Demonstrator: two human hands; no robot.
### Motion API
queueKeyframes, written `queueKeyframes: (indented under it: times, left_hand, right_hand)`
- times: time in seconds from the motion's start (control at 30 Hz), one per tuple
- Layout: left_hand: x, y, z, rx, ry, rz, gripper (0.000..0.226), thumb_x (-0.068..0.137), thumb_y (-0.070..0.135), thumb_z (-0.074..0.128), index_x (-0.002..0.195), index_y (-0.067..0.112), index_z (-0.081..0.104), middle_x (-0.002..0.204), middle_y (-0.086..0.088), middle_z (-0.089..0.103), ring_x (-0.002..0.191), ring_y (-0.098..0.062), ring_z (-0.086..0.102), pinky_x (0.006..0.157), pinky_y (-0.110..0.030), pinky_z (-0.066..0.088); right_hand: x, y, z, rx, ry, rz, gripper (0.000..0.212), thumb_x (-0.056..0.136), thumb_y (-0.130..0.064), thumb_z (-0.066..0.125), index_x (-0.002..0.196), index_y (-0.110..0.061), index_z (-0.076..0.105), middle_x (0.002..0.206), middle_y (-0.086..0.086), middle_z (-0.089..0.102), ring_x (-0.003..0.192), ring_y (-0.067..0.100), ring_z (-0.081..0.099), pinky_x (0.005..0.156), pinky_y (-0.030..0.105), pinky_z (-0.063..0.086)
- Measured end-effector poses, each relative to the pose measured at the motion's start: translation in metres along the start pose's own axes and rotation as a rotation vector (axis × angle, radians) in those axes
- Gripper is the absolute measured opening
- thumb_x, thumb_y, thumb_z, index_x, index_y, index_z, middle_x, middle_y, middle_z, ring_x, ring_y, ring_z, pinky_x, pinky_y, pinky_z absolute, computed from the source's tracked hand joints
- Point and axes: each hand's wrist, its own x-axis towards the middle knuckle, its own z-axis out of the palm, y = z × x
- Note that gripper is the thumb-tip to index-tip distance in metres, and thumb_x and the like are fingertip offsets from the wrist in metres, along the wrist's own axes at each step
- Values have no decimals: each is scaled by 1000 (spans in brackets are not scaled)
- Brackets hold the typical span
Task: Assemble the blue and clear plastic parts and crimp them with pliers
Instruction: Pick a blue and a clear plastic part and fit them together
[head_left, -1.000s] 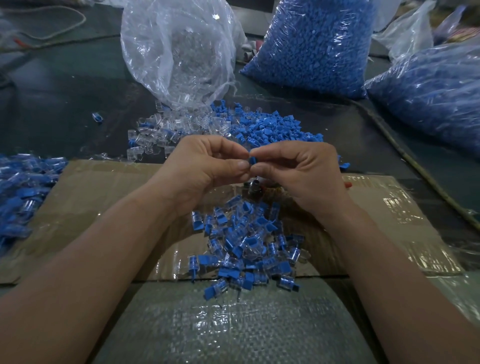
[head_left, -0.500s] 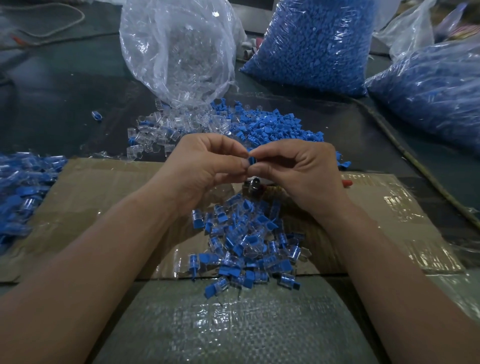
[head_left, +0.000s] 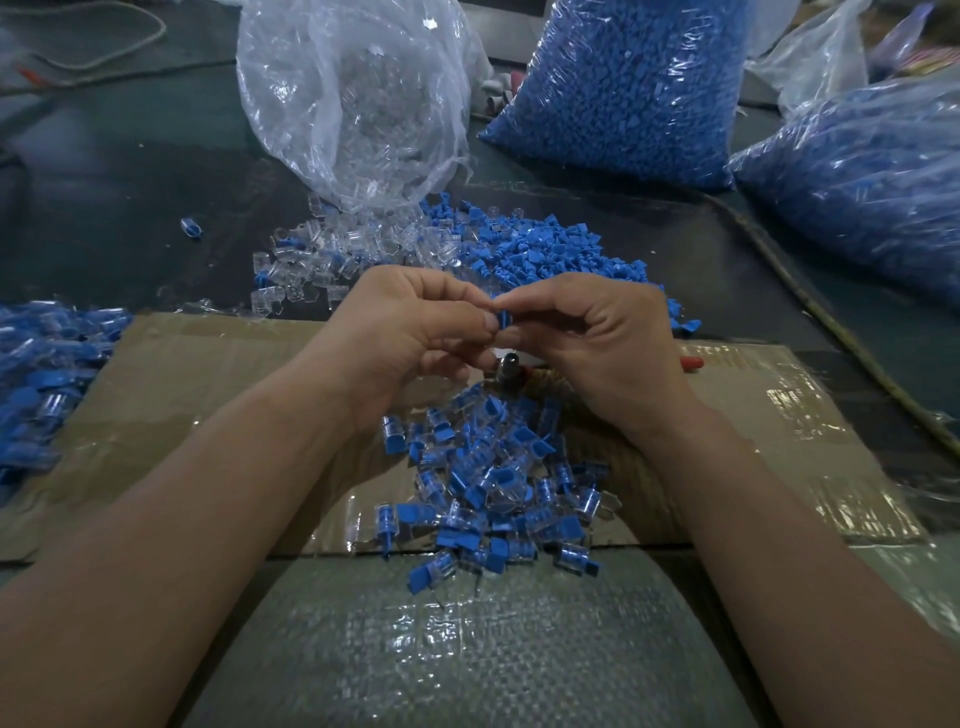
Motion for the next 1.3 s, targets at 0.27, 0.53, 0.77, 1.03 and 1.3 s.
queueKeyframes:
  times: [0.27, 0.53, 0.77, 1.03, 1.3]
  left_hand:
    - [0, 1, 2, -89, -1, -44, 17, 53, 5, 66, 69, 3, 61, 58, -9, 66, 50, -15, 64, 44, -17, 50]
    - [0, 0, 3, -57, 1, -52, 16, 57, 6, 65, 72, 3, 59, 58, -10, 67, 50, -15, 65, 42, -17, 50]
    - [-1, 0, 2, -19, 4, 0, 17, 57, 7, 64, 73, 1, 61, 59, -9, 67, 50, -13, 65, 44, -16, 50]
    - [0, -2, 1, -9, 30, 24, 14, 55, 5, 66, 68, 2, 62, 56, -9, 66, 48, -14, 63, 44, -17, 50]
    - [3, -3, -4, -18, 75, 57, 9, 62, 2, 67, 68, 3, 61, 56, -7, 66, 47, -13, 61, 44, -16, 49]
  right_hand:
    - [1, 0, -1, -135, 20, -85, 22, 74, -5, 69, 96, -5, 70, 85, -7, 62, 83, 6, 61, 76, 13, 50]
    - [2, 0, -2, -161, 0, -96, 24, 75, -7, 69, 98, -6, 70, 87, -9, 61, 85, 6, 61, 77, 17, 51]
    - [1, 0, -2, -193, 3, -113, 23, 76, -7, 68, 98, -4, 70, 87, -9, 61, 86, 6, 60, 78, 15, 50]
    - [1, -3, -3, -186, 0, -109, 25, 73, -8, 70, 98, -6, 69, 87, -9, 61, 84, 8, 61, 76, 19, 52]
    - [3, 4, -24, -302, -80, 216, 35, 72, -30, 72, 104, -16, 68, 84, -23, 56, 79, -8, 56, 74, 8, 47]
